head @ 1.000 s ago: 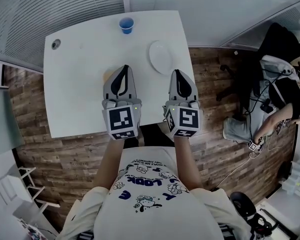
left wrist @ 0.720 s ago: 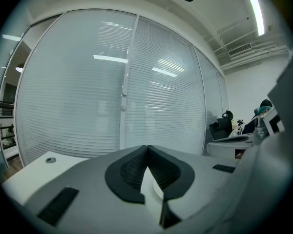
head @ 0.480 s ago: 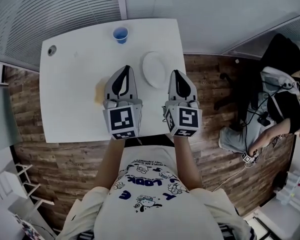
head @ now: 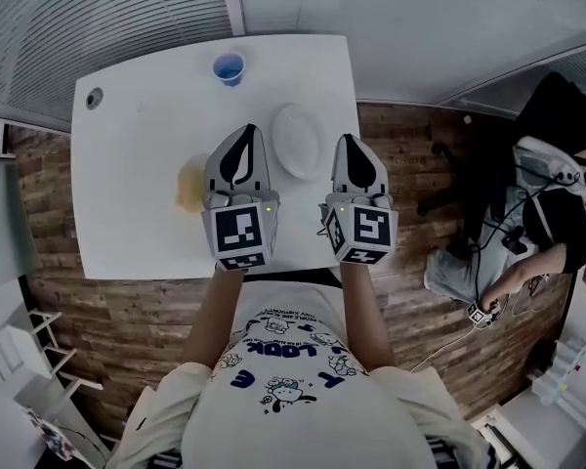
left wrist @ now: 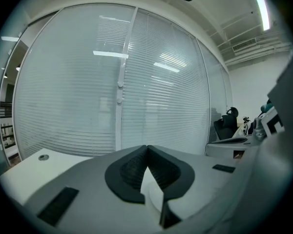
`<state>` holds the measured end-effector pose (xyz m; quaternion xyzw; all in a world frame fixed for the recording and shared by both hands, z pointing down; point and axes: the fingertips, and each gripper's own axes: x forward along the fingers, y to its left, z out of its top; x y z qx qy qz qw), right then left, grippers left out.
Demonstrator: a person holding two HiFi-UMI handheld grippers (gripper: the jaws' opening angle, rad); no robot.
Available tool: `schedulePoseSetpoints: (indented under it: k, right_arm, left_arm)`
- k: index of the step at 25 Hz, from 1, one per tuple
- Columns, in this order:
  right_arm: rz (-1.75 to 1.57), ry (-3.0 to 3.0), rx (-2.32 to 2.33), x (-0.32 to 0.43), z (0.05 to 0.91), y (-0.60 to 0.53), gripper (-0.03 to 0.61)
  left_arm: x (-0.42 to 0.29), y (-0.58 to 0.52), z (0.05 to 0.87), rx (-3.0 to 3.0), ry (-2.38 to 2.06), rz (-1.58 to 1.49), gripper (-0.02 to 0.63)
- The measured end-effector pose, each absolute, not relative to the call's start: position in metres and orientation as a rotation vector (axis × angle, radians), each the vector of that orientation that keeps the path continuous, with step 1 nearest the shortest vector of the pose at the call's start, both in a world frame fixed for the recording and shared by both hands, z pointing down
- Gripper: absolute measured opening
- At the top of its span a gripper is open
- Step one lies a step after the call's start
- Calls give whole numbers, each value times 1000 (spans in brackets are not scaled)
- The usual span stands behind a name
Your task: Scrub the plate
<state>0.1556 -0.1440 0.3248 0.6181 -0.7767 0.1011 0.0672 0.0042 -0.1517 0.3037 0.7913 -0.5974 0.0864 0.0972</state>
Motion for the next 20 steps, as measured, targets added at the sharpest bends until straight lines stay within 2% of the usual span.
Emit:
schedulePoseSetpoints:
  k: [20]
  right_arm:
    - [458, -2274, 1796, 115, 374, -151, -6]
  left_arm:
    - [-42, -148, 360, 2208, -1721, 379, 28]
